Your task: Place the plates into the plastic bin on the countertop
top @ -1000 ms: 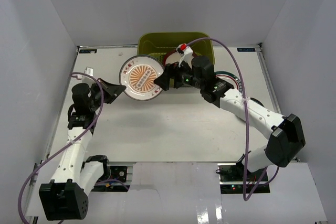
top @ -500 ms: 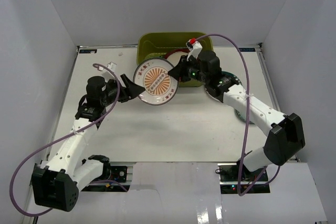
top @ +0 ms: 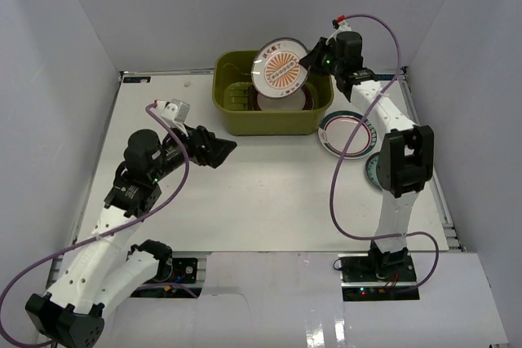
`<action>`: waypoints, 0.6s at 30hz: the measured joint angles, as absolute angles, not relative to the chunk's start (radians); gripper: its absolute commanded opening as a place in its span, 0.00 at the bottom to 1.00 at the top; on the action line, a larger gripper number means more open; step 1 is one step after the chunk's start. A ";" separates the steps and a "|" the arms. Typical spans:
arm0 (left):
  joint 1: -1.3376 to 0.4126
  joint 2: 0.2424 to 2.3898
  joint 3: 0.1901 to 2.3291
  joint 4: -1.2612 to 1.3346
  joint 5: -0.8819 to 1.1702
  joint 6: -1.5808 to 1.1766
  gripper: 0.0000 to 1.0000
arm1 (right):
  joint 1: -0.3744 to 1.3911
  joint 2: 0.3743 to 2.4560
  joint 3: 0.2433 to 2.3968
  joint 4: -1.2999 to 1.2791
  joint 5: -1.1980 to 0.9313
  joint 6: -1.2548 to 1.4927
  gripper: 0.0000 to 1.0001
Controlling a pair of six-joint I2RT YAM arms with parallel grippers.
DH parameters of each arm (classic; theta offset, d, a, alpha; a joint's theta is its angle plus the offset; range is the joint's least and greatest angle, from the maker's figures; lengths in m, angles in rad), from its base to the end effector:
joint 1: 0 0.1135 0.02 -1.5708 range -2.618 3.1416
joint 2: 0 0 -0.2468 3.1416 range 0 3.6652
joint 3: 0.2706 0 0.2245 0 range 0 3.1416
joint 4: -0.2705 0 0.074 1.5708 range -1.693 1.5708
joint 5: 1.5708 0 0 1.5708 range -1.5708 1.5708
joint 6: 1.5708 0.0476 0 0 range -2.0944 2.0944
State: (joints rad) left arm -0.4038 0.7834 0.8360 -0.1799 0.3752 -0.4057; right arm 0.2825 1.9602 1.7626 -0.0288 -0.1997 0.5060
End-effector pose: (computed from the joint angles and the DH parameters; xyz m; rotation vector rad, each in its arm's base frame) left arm 0.1544 -0.0849 0.3440 0.2911 1.7521 -0.9129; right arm 0.4345 0.1359 0.3311 0.0597 1.8538 0.7363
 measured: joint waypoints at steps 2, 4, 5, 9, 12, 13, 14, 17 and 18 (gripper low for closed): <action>-0.415 0.796 0.826 -0.184 0.372 -0.400 0.98 | 0.277 2.017 1.790 -0.043 -0.192 0.509 0.08; -0.425 0.809 0.823 -0.194 0.370 -0.397 0.98 | 0.278 2.061 1.796 -0.066 -0.194 0.513 0.08; -0.430 0.817 0.822 -0.197 0.371 -0.395 0.98 | 0.279 2.083 1.797 -0.079 -0.194 0.514 0.08; -0.438 0.852 0.822 -0.202 0.390 -0.392 0.98 | 0.284 2.138 1.803 -0.117 -0.211 0.544 0.24; -0.440 0.894 0.822 -0.204 0.418 -0.393 0.98 | 0.289 2.141 1.836 -0.157 -0.200 0.519 0.56; -0.440 0.910 0.822 -0.205 0.427 -0.394 0.98 | 0.292 2.141 1.851 -0.173 -0.191 0.513 0.63; -0.441 0.926 0.822 -0.206 0.436 -0.397 0.98 | 0.297 2.141 1.869 -0.191 -0.183 0.492 0.76; -0.441 0.985 0.823 -0.209 0.477 -0.410 0.98 | 0.318 2.141 1.931 -0.247 -0.140 0.435 0.92; -0.441 1.009 0.823 -0.209 0.494 -0.419 0.98 | 0.327 2.141 1.950 -0.265 -0.119 0.414 0.98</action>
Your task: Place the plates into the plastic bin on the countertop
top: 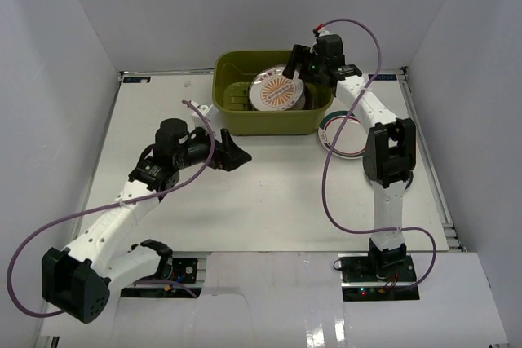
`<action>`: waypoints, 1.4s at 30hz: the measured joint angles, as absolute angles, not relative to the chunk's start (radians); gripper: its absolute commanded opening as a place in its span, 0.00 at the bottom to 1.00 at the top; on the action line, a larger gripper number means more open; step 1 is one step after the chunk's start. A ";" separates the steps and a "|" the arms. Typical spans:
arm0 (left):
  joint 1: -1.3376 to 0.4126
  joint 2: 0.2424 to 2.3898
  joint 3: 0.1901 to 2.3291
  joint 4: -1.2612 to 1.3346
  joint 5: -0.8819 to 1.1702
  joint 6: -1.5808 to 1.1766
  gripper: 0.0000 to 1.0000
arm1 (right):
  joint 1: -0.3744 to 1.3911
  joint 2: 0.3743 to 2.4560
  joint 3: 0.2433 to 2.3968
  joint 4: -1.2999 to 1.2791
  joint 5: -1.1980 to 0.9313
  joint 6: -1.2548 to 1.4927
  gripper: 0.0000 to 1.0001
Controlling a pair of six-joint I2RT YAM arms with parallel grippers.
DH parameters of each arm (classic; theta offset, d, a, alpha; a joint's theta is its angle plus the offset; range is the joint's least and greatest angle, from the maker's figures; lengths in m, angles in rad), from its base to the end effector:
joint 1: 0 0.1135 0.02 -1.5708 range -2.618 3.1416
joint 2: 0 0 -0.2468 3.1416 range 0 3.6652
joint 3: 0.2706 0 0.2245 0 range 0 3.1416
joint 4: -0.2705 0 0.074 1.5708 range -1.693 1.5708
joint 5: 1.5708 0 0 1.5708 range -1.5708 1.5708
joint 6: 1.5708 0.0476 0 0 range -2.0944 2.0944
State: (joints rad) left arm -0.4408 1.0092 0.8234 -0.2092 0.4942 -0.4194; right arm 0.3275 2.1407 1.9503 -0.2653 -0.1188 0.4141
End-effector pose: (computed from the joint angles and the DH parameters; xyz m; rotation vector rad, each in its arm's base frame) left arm 0.1887 -0.1140 0.2968 0.3644 2.0335 -1.0334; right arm 0.4582 0.1616 0.2859 0.0129 2.0733 0.5830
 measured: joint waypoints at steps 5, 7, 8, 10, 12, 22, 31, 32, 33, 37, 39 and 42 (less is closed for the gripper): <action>-0.449 1.082 0.819 -0.186 0.540 -0.496 0.98 | 0.374 2.126 1.990 -0.322 0.005 0.299 0.95; -0.473 1.093 0.818 -0.163 0.533 -0.535 0.98 | 0.387 2.100 1.969 -0.336 0.046 0.263 0.99; -0.497 1.106 0.818 -0.145 0.524 -0.552 0.98 | 0.389 2.077 1.945 -0.338 0.060 0.252 0.93; -0.565 1.147 0.820 -0.111 0.498 -0.582 0.98 | 0.387 2.004 1.862 -0.331 0.084 0.228 0.76; -0.644 1.211 0.829 -0.094 0.463 -0.607 0.98 | 0.379 1.898 1.740 -0.311 0.101 0.219 0.49; -0.750 1.291 0.934 -0.158 0.337 -0.533 0.98 | -0.084 1.402 0.983 0.006 -0.079 0.388 0.41; -0.749 0.989 0.906 -0.264 0.149 -0.336 0.98 | -0.338 1.712 0.932 0.266 -0.292 0.569 0.54; -0.749 0.956 0.884 -0.269 0.128 -0.326 0.98 | -0.347 1.757 0.956 0.281 -0.303 0.569 0.54; -0.749 0.939 0.870 -0.270 0.116 -0.321 0.98 | -0.356 1.795 0.974 0.294 -0.316 0.569 0.54; -0.749 0.853 0.785 -0.295 0.059 -0.302 0.98 | -0.377 1.882 0.987 0.318 -0.370 0.565 0.54; -0.749 0.857 0.783 -0.296 0.047 -0.292 0.98 | -0.372 1.914 0.988 0.319 -0.395 0.564 0.54; -0.748 0.855 0.782 -0.296 0.023 -0.279 0.98 | -0.363 1.937 0.992 0.339 -0.439 0.563 0.52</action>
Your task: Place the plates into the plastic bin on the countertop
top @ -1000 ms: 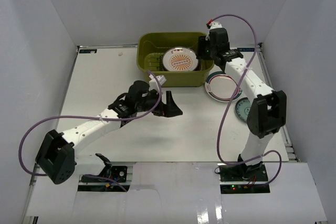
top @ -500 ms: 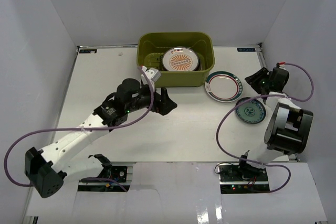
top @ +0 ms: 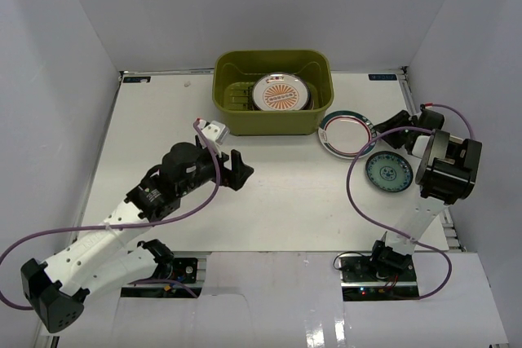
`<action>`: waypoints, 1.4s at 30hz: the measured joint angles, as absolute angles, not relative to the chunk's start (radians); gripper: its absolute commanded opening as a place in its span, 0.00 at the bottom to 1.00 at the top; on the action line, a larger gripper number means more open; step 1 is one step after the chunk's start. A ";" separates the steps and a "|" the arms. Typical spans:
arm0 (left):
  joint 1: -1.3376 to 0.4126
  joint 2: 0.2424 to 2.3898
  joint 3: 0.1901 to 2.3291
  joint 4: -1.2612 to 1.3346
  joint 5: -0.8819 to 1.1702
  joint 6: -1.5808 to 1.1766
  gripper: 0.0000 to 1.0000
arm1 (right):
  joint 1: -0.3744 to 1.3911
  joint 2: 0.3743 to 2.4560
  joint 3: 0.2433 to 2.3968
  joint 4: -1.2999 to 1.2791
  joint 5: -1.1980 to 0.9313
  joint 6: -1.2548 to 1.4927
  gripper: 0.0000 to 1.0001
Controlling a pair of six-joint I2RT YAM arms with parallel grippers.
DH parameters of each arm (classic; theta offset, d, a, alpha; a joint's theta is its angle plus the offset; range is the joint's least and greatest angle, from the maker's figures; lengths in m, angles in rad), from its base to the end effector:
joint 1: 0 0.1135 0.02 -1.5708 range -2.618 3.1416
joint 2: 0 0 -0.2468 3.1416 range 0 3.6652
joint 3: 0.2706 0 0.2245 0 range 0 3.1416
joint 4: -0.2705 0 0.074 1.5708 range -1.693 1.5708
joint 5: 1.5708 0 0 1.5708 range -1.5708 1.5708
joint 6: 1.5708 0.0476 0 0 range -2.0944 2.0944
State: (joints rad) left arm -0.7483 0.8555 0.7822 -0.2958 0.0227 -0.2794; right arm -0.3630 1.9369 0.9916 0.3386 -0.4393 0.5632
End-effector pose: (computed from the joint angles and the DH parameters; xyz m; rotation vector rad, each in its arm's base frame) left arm 0.1397 -0.1312 0.3000 0.4811 1.9469 -0.6955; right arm 0.3623 -0.1160 0.1370 0.7380 2.0420 0.5918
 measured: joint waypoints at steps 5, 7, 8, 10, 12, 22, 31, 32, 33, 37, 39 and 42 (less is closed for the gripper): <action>-0.748 0.850 0.782 -0.299 -0.006 -0.274 0.98 | -0.352 1.939 0.987 0.348 -0.491 0.558 0.40; -0.748 0.842 0.782 -0.301 -0.016 -0.273 0.98 | -0.352 1.945 0.985 0.349 -0.506 0.559 0.31; -0.748 0.839 0.782 -0.302 -0.020 -0.273 0.98 | -0.352 1.951 0.985 0.352 -0.511 0.562 0.25; -0.748 0.831 0.782 -0.307 -0.027 -0.272 0.98 | -0.352 1.965 0.984 0.357 -0.519 0.569 0.11; -0.748 0.824 0.781 -0.308 -0.035 -0.271 0.98 | -0.356 1.963 0.981 0.370 -0.543 0.566 0.08; -0.748 0.793 0.778 -0.314 -0.076 -0.271 0.98 | -0.353 1.621 0.876 0.337 -0.321 0.630 0.08; -0.748 0.791 0.778 -0.314 -0.080 -0.271 0.98 | -0.294 1.311 0.914 0.386 -0.254 0.718 0.08; -0.748 0.791 0.778 -0.314 -0.080 -0.271 0.98 | -0.265 1.314 0.943 0.382 -0.252 0.717 0.08; -0.748 0.791 0.778 -0.314 -0.080 -0.271 0.98 | -0.236 1.322 0.971 0.375 -0.251 0.716 0.08; -0.748 0.799 0.778 -0.314 -0.084 -0.271 0.98 | -0.058 1.406 1.105 0.357 -0.243 0.698 0.08; -0.748 0.807 0.778 -0.314 -0.088 -0.271 0.98 | 0.041 1.481 1.177 0.354 -0.244 0.701 0.08; -0.748 0.818 0.778 -0.315 -0.093 -0.271 0.98 | 0.160 1.599 1.269 0.341 -0.239 0.700 0.08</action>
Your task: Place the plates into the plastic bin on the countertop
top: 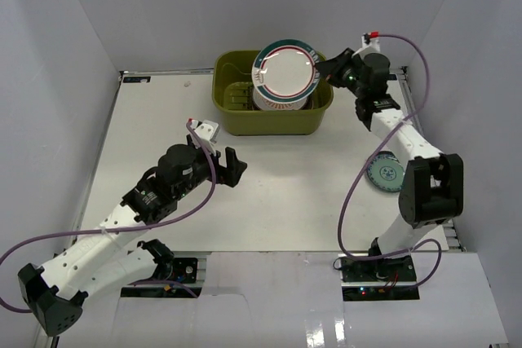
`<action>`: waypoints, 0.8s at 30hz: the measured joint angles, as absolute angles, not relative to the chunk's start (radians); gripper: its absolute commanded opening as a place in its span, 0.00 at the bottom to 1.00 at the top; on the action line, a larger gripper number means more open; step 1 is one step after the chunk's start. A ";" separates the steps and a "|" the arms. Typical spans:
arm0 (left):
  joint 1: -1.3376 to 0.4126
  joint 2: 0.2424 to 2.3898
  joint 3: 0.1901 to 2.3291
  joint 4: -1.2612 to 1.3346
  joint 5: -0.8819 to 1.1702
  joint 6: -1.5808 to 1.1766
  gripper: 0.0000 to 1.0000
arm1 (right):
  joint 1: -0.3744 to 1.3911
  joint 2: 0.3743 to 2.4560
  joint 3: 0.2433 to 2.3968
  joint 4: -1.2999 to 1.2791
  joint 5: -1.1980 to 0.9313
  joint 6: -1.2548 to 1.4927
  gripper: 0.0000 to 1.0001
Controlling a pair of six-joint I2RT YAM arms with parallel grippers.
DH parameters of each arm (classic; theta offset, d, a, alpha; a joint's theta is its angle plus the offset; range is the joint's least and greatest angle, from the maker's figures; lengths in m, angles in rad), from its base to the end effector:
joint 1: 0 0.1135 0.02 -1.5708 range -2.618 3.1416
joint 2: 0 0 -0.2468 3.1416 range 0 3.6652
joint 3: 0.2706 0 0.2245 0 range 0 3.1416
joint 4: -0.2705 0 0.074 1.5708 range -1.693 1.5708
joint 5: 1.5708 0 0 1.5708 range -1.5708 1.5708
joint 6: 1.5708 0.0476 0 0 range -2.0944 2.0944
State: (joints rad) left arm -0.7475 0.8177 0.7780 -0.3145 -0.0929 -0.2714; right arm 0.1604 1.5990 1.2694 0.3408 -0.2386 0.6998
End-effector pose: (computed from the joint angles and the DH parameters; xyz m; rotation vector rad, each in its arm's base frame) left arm 0.1377 -0.1216 0.3028 0.4021 1.9274 -0.5885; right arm 0.3648 0.0704 0.3483 0.2414 1.6076 0.8564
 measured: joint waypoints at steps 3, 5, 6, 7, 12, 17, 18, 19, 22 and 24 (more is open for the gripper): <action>-0.747 0.823 0.778 -0.315 -0.095 -0.272 0.98 | 0.239 1.704 1.339 0.306 -0.224 0.696 0.08; -0.747 0.827 0.778 -0.314 -0.095 -0.273 0.98 | 0.276 1.778 1.399 0.266 -0.205 0.691 0.08; -0.746 0.830 0.778 -0.315 -0.095 -0.274 0.98 | 0.289 1.809 1.426 0.250 -0.194 0.689 0.08; -0.744 0.833 0.778 -0.314 -0.094 -0.274 0.98 | 0.303 1.844 1.455 0.231 -0.182 0.686 0.08; -0.741 0.871 0.778 -0.315 -0.088 -0.289 0.98 | 0.328 1.909 1.489 0.179 -0.116 0.688 0.09; -0.739 0.929 0.779 -0.316 -0.059 -0.325 0.98 | 0.328 1.927 1.516 0.121 -0.057 0.651 0.38; -0.739 0.942 0.779 -0.316 -0.054 -0.334 0.98 | 0.327 1.927 1.516 0.115 -0.051 0.646 0.43; -0.739 0.955 0.780 -0.318 -0.045 -0.343 0.98 | 0.327 1.927 1.517 0.107 -0.041 0.634 0.53; -0.739 0.995 0.792 -0.324 -0.022 -0.377 0.98 | 0.327 1.927 1.525 0.088 -0.017 0.603 0.72; -0.739 1.021 0.801 -0.323 0.002 -0.410 0.98 | 0.327 1.927 1.549 0.058 -0.009 0.579 0.81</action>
State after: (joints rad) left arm -0.7387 1.0214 0.8009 -0.3233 0.0025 -0.4103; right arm 0.3275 1.9266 1.5486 0.0578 -0.0086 0.5785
